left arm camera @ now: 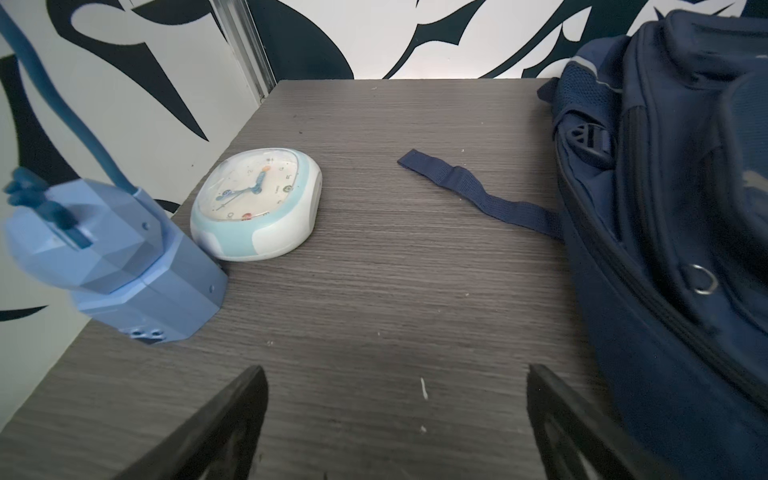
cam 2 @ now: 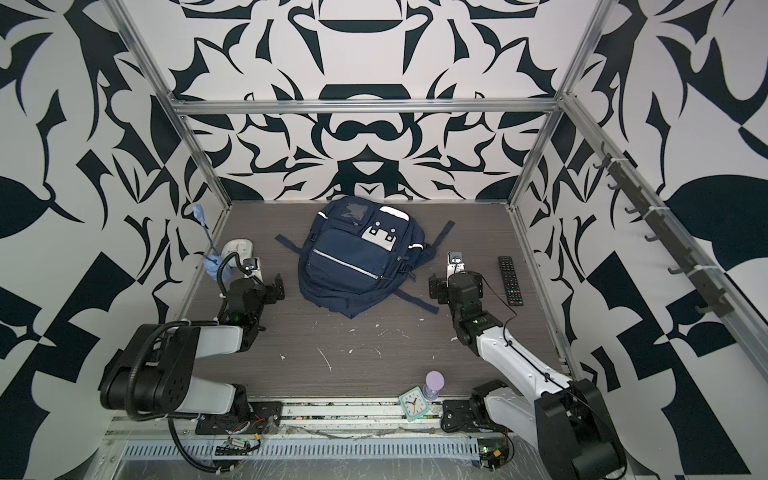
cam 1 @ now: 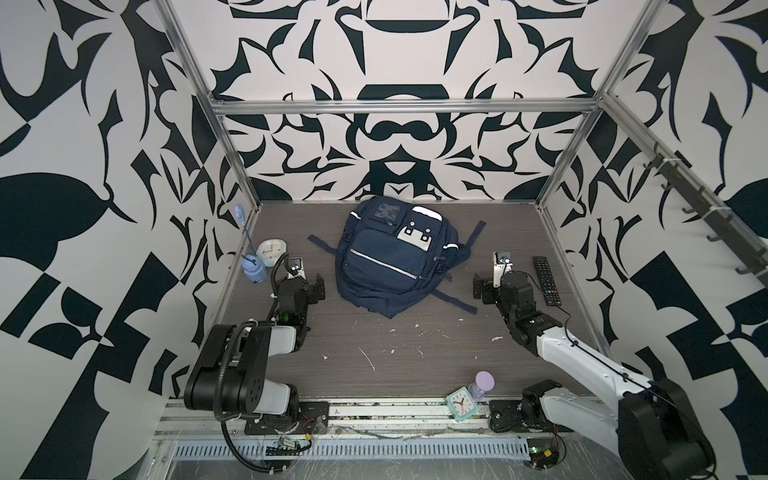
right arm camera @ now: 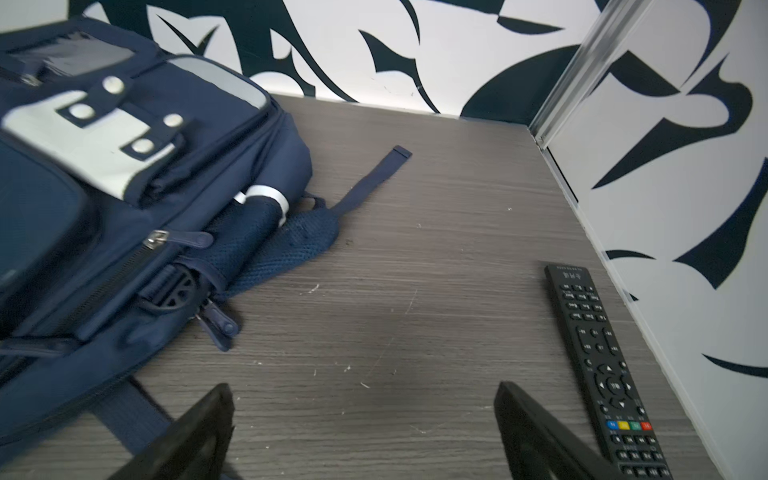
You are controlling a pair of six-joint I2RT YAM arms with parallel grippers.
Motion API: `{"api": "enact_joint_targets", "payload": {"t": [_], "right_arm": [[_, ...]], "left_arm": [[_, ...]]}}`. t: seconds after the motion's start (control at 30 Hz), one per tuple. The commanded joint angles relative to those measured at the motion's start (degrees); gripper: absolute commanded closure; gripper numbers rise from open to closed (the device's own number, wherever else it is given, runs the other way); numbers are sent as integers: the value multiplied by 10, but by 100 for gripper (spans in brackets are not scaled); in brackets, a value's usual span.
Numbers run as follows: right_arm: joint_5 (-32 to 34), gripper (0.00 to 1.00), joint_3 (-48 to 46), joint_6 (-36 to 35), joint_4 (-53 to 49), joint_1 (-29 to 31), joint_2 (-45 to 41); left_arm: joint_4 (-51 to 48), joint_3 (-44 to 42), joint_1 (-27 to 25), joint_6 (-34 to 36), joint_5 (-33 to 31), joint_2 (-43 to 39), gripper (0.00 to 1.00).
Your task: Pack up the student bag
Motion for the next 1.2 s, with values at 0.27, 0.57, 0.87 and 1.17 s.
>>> {"api": "enact_joint_targets", "payload": {"t": [0.27, 0.57, 0.87, 1.17], "right_arm": [[18, 0, -35, -29, 159, -48, 67], [-30, 0, -58, -26, 319, -107, 167], [-56, 6, -77, -36, 467, -117, 283], [-29, 1, -48, -24, 386, -117, 271]], "left_arm": [[36, 32, 26, -5, 94, 43, 1], [35, 35, 25, -5, 92, 45, 1], [35, 35, 24, -5, 92, 45, 1], [35, 34, 24, -5, 91, 44, 1]]}}
